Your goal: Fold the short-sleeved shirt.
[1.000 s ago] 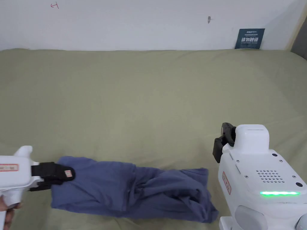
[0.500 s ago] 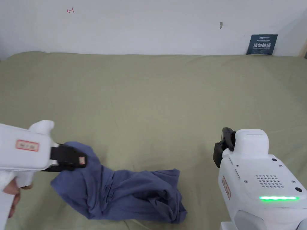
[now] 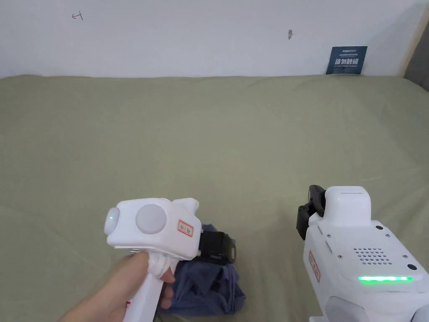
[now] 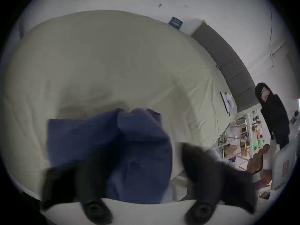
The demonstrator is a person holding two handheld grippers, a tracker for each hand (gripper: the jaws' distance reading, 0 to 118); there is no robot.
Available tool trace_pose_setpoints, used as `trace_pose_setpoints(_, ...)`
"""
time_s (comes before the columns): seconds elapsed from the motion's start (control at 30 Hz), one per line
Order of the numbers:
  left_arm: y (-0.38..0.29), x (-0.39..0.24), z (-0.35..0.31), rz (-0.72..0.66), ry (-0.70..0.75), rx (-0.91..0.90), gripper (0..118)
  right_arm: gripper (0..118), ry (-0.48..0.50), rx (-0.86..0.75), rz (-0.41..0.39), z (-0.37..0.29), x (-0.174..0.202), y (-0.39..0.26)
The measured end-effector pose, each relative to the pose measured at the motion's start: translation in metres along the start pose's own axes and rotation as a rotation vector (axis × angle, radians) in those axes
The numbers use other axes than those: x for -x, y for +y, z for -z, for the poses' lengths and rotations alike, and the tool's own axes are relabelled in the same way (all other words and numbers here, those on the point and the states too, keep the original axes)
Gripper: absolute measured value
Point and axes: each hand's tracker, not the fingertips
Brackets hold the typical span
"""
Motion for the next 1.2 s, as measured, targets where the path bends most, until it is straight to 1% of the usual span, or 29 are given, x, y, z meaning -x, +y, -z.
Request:
trace_pose_setpoints(0.03, -0.001, 0.0, 0.0, -0.007, -0.006, 0.0, 118, 1, -0.003, 0.004, 0.001, 0.0, -0.001, 0.0)
trace_pose_setpoints(0.07, -0.002, 0.0, -0.005, -0.01, -0.016, -0.039, 114, 1, -0.004, 0.009, 0.003, 0.001, -0.003, 0.0)
trace_pose_setpoints(0.1, -0.002, 0.003, -0.013, -0.032, -0.028, -0.087, 109, 1, -0.007, 0.01, 0.006, 0.001, -0.005, 0.0)
trace_pose_setpoints(0.17, -0.003, 0.011, -0.032, -0.066, -0.073, -0.139, 94, 1, -0.014, 0.012, 0.008, 0.002, -0.007, 0.0)
trace_pose_setpoints(0.2, -0.005, 0.02, -0.044, -0.095, -0.105, -0.17, 81, 1, -0.014, 0.012, 0.014, 0.003, -0.007, 0.0)
trace_pose_setpoints(0.27, -0.009, 0.035, -0.065, -0.146, -0.185, -0.221, 9, 1, -0.012, 0.013, 0.03, 0.003, -0.008, 0.0)
trace_pose_setpoints(0.3, -0.012, 0.046, -0.075, -0.164, -0.216, -0.241, 0, 1, -0.01, 0.013, 0.035, 0.004, -0.007, 0.0)
trace_pose_setpoints(0.37, -0.019, 0.065, -0.082, -0.201, -0.242, -0.272, 0, 1, -0.008, 0.012, 0.037, 0.004, -0.006, 0.001)
trace_pose_setpoints(0.47, -0.023, 0.077, -0.079, -0.217, -0.301, -0.263, 0, 1, -0.001, 0.014, 0.037, 0.005, -0.004, 0.001)
trace_pose_setpoints(0.53, -0.025, 0.073, -0.068, -0.221, -0.332, -0.23, 0, 1, 0.003, 0.012, 0.037, 0.005, -0.002, 0.001)
trace_pose_setpoints(0.57, -0.026, 0.072, -0.058, -0.227, -0.384, -0.2, 0, 1, 0.005, 0.015, 0.035, 0.005, -0.001, 0.0)
trace_pose_setpoints(0.67, -0.029, 0.065, -0.026, -0.232, -0.482, -0.138, 0, 1, 0.008, 0.02, 0.025, 0.005, 0.0, -0.001)
trace_pose_setpoints(0.77, -0.035, 0.064, 0.016, -0.268, -0.515, -0.065, 0, 1, 0.01, 0.025, 0.016, 0.004, 0.0, -0.001)
trace_pose_setpoints(0.87, -0.045, 0.07, 0.053, -0.269, -0.547, -0.004, 0, 1, 0.006, 0.03, 0.008, 0.005, -0.003, -0.003)
trace_pose_setpoints(0.93, -0.052, 0.078, 0.068, -0.273, -0.496, -0.018, 0, 1, 0.002, 0.035, 0.006, 0.005, -0.005, -0.004)
trace_pose_setpoints(1.03, -0.051, 0.081, 0.063, -0.308, -0.528, -0.048, 0, 1, 0.0, 0.043, 0.007, 0.004, -0.008, -0.007)
trace_pose_setpoints(1.07, -0.051, 0.079, 0.056, -0.304, -0.519, -0.048, 0, 1, 0.002, 0.044, 0.003, 0.004, -0.008, -0.007)
trace_pose_setpoints(1.17, -0.043, 0.077, 0.03, -0.22, -0.448, -0.079, 0, 1, 0.024, 0.047, 0.007, 0.004, -0.005, -0.008)
trace_pose_setpoints(1.2, -0.044, 0.075, 0.016, -0.223, -0.45, -0.089, 0, 1, 0.035, 0.051, 0.011, 0.004, -0.001, -0.007)
